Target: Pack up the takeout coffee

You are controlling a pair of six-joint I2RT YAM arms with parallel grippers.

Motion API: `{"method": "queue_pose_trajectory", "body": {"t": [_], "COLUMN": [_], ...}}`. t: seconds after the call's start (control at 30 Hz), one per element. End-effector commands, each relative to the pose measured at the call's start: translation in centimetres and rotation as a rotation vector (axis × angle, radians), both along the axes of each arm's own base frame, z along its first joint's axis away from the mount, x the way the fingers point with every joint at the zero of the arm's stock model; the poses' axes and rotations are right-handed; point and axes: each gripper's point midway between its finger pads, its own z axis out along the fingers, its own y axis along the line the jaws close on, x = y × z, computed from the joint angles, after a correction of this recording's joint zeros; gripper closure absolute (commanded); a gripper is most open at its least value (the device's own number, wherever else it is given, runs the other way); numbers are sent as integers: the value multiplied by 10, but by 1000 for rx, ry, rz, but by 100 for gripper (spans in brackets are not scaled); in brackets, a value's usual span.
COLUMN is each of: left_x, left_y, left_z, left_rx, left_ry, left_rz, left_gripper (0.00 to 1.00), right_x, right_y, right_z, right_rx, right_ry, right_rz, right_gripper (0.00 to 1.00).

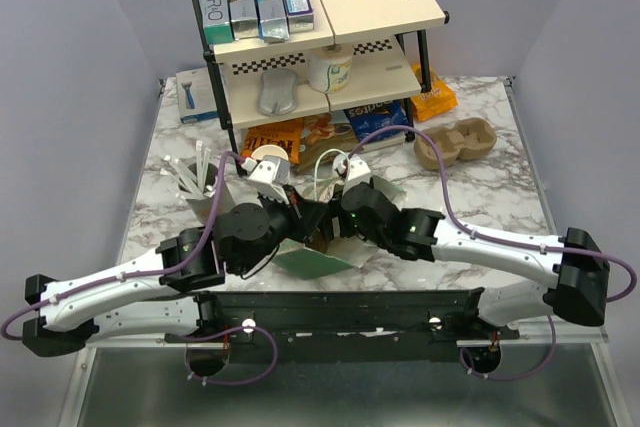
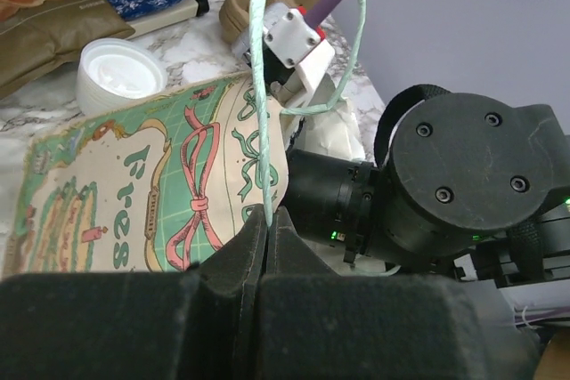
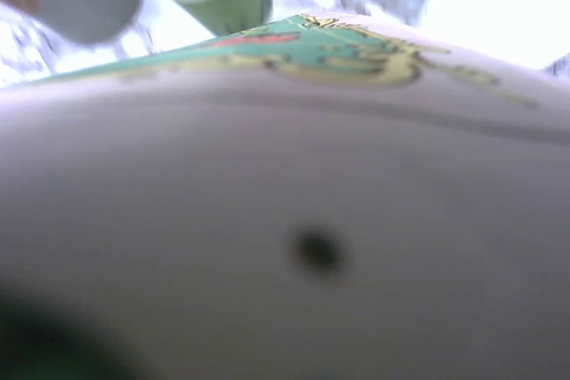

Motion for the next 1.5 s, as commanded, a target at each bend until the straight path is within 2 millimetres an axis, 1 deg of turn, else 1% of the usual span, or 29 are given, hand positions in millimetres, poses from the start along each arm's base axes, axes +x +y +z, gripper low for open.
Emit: {"method": "queue_pose_trajectory", "body": {"t": [0.0, 0.03, 0.07, 0.1, 0.13, 0.17, 0.23, 0.27, 0.3, 0.33, 0.37, 0.43, 0.5, 0.57, 0.6, 0.63, 0.7, 0.83, 0.93, 1.0, 1.03, 1.17, 1.2, 1.23, 1.27, 1.3, 1.43, 1.47], "left_x": [-16, -15, -11, -11, -9, -8, -3, -2, -1, 0, 2, 5, 7, 8, 7, 8, 9, 10, 12, 14, 14, 19, 20, 21, 25, 27, 32, 33], "left_y": [-15, -13, -7, -4, -1, 4, 9, 10, 10, 9, 7, 7, 4, 3, 3, 4, 7, 11, 15, 18, 20, 26, 28, 30, 35, 39, 44, 43], "left_z": [19, 18, 14, 10, 7, -1, -10, -20, -23, -25, -27, -27, -22, -18, -18, -19, -19, -15, -12, -16, -16, -22, -25, -28, -31, -37, -43, -43], "left_rx": [-142, -154, -168, -185, -192, -191, -197, -182, -182, -172, -161, -135, -124, -118, -116, -115, -117, -137, -154, -149, -152, -142, -131, -124, -128, -113, -106, -97], "left_ry": [75, 87, 104, 135, 148, 163, 175, 184, 184, 186, 185, 174, 163, 149, 149, 150, 153, 146, 135, 136, 137, 154, 158, 162, 176, 185, 184, 183], "left_rz": [-102, -98, -74, -66, -52, -39, -7, 3, 6, 9, 11, 18, 13, 5, 4, 6, 20, 31, 52, 68, 76, 125, 136, 151, 194, 219, 268, 271], "left_gripper": [100, 100, 100, 100, 100, 100, 100, 100, 99, 99, 99, 98, 97, 97, 100, 100, 100, 100, 100, 100, 100, 100, 100, 100, 100, 100, 100, 100], "right_x": [-40, -44, -45, -49, -50, -51, -50, -49, -51, -53, -54, -52, -49, -45, -42, -38, -40, -42, -42, -39, -37, -28, -24, -22, -17, -13, -4, -3], "right_y": [-46, -47, -50, -56, -60, -63, -64, -63, -61, -53, -50, -46, -38, -38, -37, -40, -42, -50, -51, -51, -50, -40, -36, -35, -35, -32, -27, -26], "right_z": [-63, -62, -61, -61, -59, -59, -59, -59, -61, -58, -65, -69, -74, -79, -81, -85, -94, -102, -107, -110, -109, -93, -80, -74, -66, -53, -26, -23], "right_rx": [-314, -320, -333, -357, -366, -368, -370, -372, -376, -367, -381, -386, -380, -362, -356, -355, -368, -424, -441, -443, -440, -373, -336, -322, -306, -270, -211, -207], "right_ry": [234, 254, 263, 281, 283, 286, 280, 279, 289, 307, 325, 347, 374, 402, 409, 427, 475, 528, 536, 533, 528, 476, 442, 423, 395, 357, 290, 281], "right_rz": [68, 84, 79, 80, 73, 63, 61, 63, 78, 106, 114, 119, 133, 124, 123, 110, 120, 109, 106, 92, 85, 72, 75, 69, 54, 55, 49, 52], "right_gripper": [34, 34, 34, 34, 34, 34, 34, 34, 34, 34, 34, 34, 36, 37, 37, 37, 37, 34, 33, 32, 30, 21, 18, 1, 0, 0, 0, 0]}}
